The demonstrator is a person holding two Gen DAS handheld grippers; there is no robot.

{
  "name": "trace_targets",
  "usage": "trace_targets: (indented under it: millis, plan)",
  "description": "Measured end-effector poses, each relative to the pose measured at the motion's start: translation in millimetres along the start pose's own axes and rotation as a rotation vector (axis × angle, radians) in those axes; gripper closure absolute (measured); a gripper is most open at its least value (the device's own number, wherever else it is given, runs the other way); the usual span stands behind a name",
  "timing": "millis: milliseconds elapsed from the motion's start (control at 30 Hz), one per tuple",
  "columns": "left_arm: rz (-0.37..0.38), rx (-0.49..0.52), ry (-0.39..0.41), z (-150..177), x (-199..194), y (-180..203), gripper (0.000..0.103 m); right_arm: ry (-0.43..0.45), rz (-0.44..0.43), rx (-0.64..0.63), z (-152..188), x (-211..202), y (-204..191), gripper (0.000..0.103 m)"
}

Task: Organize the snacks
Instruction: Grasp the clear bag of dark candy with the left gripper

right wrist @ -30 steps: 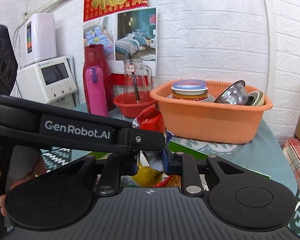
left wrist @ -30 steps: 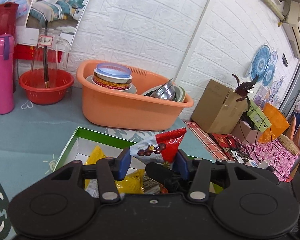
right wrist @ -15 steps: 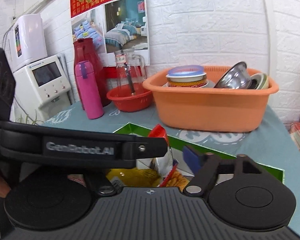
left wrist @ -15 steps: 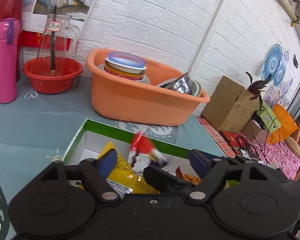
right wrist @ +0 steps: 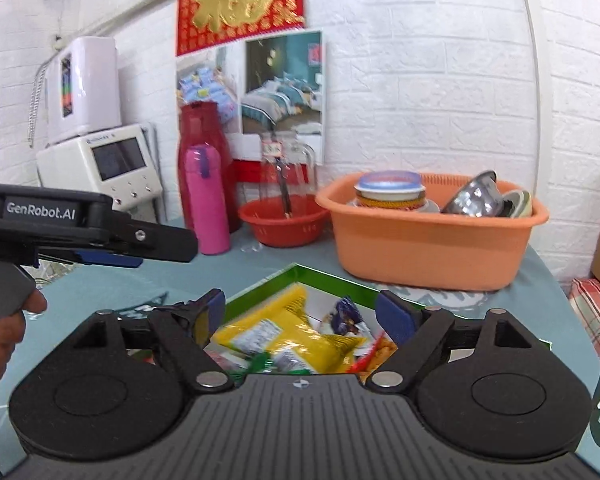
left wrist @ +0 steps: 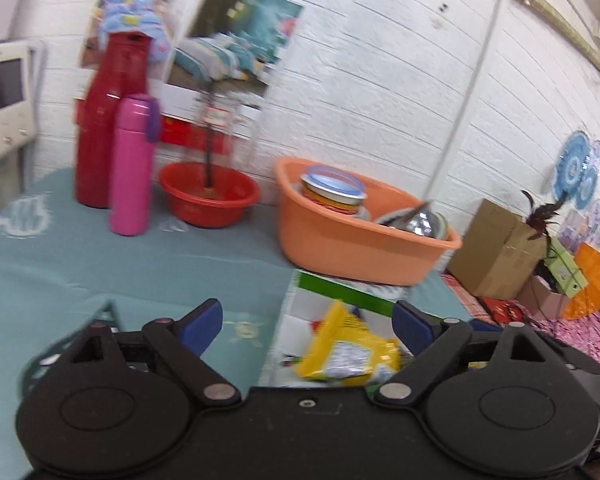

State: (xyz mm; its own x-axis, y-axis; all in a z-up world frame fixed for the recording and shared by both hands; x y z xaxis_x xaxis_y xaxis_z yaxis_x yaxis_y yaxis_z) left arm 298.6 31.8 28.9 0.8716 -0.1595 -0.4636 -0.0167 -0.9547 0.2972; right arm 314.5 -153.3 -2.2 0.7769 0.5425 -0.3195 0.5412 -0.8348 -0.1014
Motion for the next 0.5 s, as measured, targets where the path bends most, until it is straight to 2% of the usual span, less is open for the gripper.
trace_targets:
  millis: [100,267,500]
  plan:
    - [-0.07,-0.037,0.005,4,-19,-34,0.0,0.016,-0.043,-0.029,-2,-10,-24,0.0]
    - [-0.149,-0.065,-0.037,25,-34,-81,0.0,0.004,-0.142,-0.095,3,-19,-72,0.0]
    - [-0.067,-0.127,-0.156,60,-36,-116,0.0,-0.114,-0.299,-0.158,33,-6,-146,0.0]
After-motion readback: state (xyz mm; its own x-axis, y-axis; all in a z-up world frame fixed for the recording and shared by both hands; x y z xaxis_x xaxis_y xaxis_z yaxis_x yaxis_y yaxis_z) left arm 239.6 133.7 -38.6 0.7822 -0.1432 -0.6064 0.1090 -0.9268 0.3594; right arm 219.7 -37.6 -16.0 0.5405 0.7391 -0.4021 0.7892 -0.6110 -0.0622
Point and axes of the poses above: each gripper's, at about its wrist camera, not at the fingertips, and x roughly the way its jaws point, y to its right, z to its underside, the point moved 8 cm from there along x, roughly the way its jaws point, and after that the axes turned 1 degree about -y, right-handed, at the moved point
